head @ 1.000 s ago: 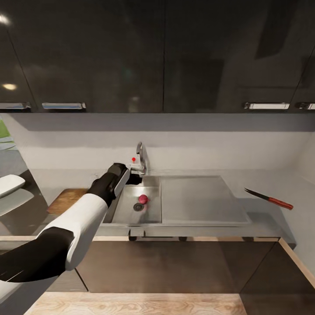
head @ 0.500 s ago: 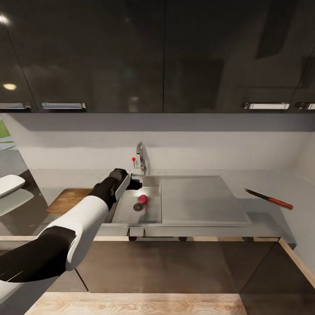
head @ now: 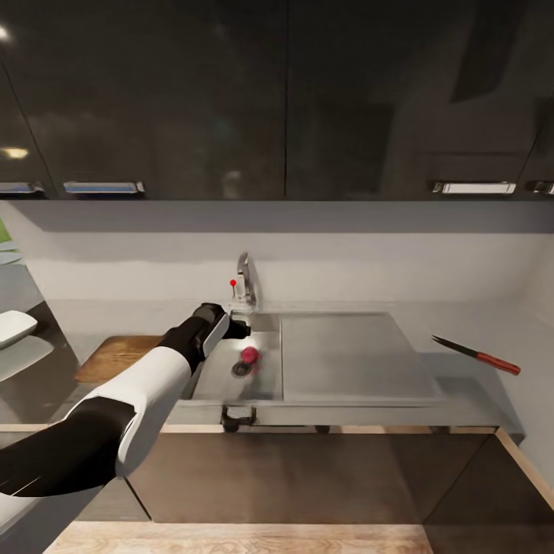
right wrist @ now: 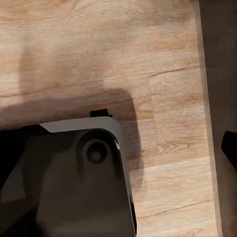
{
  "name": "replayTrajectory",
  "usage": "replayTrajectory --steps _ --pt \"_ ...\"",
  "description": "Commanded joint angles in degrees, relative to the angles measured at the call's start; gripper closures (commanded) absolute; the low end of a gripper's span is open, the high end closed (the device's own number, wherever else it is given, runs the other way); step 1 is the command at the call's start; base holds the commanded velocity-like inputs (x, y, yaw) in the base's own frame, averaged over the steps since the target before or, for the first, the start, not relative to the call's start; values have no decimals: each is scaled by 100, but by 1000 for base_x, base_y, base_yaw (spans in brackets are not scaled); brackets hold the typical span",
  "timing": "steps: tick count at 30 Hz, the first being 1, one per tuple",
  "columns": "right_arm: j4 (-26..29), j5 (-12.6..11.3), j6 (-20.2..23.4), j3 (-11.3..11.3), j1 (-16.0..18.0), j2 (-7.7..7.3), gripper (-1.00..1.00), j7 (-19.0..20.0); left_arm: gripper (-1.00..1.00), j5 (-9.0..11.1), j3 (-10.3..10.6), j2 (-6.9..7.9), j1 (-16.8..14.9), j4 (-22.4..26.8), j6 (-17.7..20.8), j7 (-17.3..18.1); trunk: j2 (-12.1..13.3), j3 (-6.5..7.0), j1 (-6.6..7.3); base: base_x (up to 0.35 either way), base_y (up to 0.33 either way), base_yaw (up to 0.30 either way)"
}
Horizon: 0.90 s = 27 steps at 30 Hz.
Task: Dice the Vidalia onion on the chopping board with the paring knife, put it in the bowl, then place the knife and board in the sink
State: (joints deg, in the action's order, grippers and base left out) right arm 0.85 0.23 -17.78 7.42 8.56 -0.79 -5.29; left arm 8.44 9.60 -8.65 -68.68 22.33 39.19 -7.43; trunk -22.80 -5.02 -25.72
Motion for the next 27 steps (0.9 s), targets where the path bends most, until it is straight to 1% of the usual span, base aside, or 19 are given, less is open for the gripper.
replayTrajectory --steps 1,16,19,23,24,27 --pt "-6 2 -24 35 5 -3 -100 2 -100 61 42 4 -5 4 22 -27 -12 -13 -6 267 -95 0" --pt "-6 3 -24 38 5 -13 -100 2 -100 61 42 3 -5 -66 13 10 -12 -13 -6 285 -124 0" --pt "-6 3 -24 39 5 -16 -100 2 -100 61 42 3 -5 -149 -28 10 -12 -13 -6 122 -72 0" --pt "-6 4 -13 40 5 -16 -100 10 -100 61 36 4 -5 -332 -261 6 -12 -15 -6 35 -20 0" --pt "-6 4 -9 38 5 -17 -100 16 -100 61 34 13 -5 -460 -429 -4 -12 -18 -6 6 -4 0" --pt "-6 4 -7 39 5 -17 -100 17 -100 61 33 26 -5 -545 -488 -9 -12 -30 -6 3 -2 0"
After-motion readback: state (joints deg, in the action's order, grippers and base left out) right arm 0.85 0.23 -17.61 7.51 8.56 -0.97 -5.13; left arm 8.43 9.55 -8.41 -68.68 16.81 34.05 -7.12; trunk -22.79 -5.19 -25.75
